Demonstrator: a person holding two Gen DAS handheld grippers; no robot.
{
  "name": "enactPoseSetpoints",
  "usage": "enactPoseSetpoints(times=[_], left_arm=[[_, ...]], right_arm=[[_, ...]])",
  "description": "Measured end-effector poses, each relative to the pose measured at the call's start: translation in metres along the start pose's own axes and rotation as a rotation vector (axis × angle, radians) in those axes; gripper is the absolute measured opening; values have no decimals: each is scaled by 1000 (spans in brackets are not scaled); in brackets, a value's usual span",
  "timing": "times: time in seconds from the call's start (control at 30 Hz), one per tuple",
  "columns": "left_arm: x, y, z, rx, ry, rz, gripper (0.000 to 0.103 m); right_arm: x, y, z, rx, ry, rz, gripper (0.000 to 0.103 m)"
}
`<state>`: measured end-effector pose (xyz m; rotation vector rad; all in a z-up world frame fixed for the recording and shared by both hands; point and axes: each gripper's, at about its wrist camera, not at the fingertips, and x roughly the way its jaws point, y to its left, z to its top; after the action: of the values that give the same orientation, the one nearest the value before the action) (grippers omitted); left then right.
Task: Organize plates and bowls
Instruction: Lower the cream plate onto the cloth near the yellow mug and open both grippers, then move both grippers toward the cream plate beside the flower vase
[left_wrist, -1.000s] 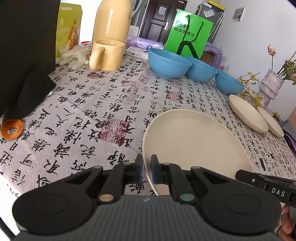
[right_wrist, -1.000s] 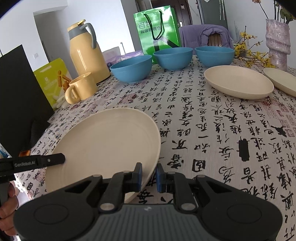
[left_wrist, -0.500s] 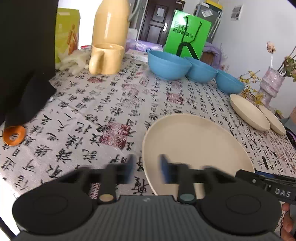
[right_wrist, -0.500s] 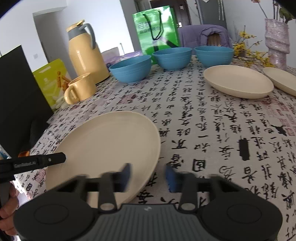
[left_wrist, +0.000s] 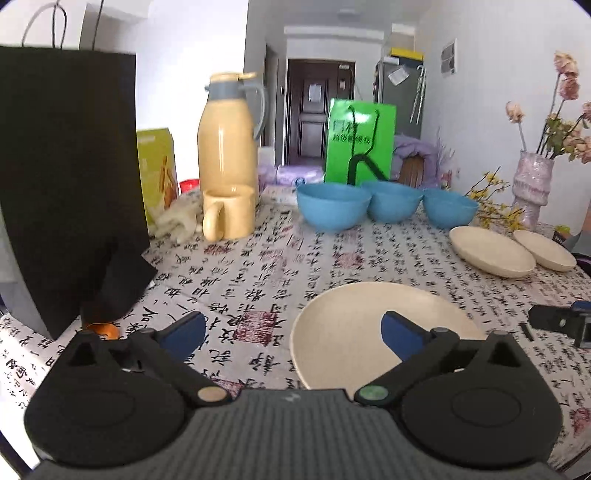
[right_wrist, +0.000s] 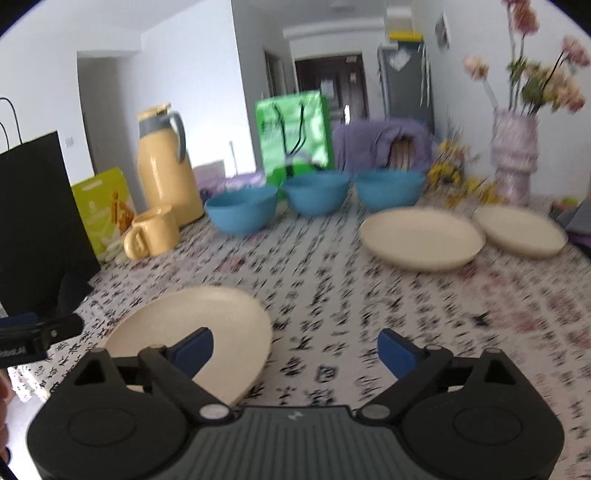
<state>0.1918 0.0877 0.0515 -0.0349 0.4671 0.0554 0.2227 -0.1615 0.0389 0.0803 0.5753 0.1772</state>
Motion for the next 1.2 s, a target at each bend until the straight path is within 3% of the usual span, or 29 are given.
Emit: enactPoseSetpoints(times=[0.2,0.4,0.63,0.83,1.2], left_arm=[[-41,-24,-14,-9,-49,-24,103],[-84,-55,-36,68,-130,-36,103],[-101,-88,-69,78,-98,-110,103],[-109,-114,-83,153,-103,-162,103],[-77,-148,-54,194,-110,-216,103]], right_arm=[[-59,-18,-9,-74,-119,-57,103],[-109,-39,-41,-105,-176,-124,103],[-147,-59,-93,-57,-186,-158,103],[-153,-68,-125,-44,-172,-201,103],[-148,-107,-114,36,-186,-266,103]])
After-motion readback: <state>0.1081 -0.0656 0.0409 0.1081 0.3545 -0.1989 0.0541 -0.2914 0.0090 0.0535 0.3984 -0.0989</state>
